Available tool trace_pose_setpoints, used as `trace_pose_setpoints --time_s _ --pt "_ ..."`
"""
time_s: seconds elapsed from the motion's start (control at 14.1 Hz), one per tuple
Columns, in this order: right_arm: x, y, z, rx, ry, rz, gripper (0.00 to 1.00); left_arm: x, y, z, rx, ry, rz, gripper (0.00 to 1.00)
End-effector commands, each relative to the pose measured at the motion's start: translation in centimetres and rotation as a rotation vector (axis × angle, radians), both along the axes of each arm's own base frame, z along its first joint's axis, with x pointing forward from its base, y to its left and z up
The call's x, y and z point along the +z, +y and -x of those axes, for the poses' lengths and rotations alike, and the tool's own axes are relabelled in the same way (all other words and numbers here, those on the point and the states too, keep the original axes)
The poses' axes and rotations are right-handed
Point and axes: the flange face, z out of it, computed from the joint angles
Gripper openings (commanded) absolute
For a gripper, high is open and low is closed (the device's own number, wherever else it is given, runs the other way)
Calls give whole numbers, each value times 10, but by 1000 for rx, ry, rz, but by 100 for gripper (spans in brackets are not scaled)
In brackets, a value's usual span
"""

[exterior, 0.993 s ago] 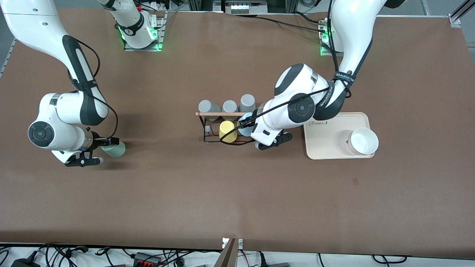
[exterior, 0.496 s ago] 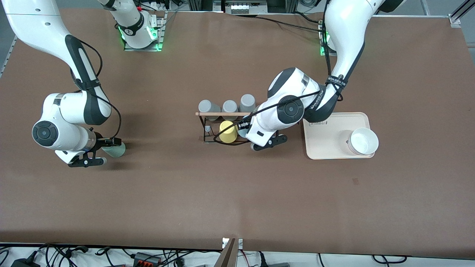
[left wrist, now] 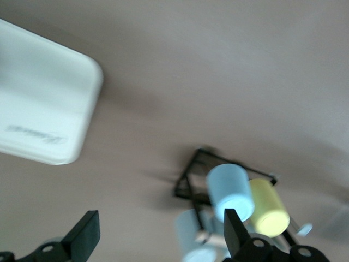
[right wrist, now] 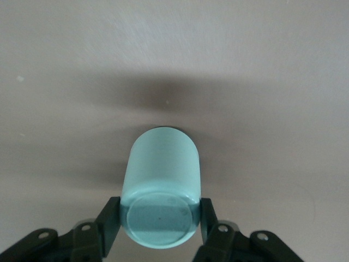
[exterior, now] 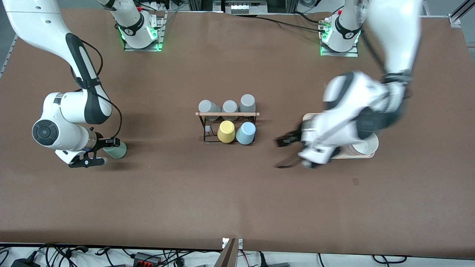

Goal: Hang scattered cups on rack with three cups
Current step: 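Open and withdraw the left gripper while the right gripper lifts the mint cup, then carry the mint cup with the right gripper to a rack hook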

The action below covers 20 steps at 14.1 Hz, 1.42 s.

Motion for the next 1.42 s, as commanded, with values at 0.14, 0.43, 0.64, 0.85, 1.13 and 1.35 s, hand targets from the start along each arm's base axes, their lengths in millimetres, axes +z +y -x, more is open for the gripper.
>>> trace_pose_setpoints --time_s 0.14,0.43,0.64,0.85,1.13,1.35 --pt "81 29 2 37 -29 -15 48 84 60 28 -159 2 -213 100" --pt "161 106 14 142 -32 -13 41 151 93 51 -314 -72 -237 100" --pt "210 174 30 136 -51 -33 41 136 109 65 -322 -29 -234 100" --pt "220 239 47 40 -73 -32 41 131 134 72 -381 -28 -220 100" --pt "210 305 59 1 -43 -108 41 118 154 111 -423 -100 -232 100" --pt "184 344 56 -22 -29 -96 41 109 151 136 -421 -158 -257 100"
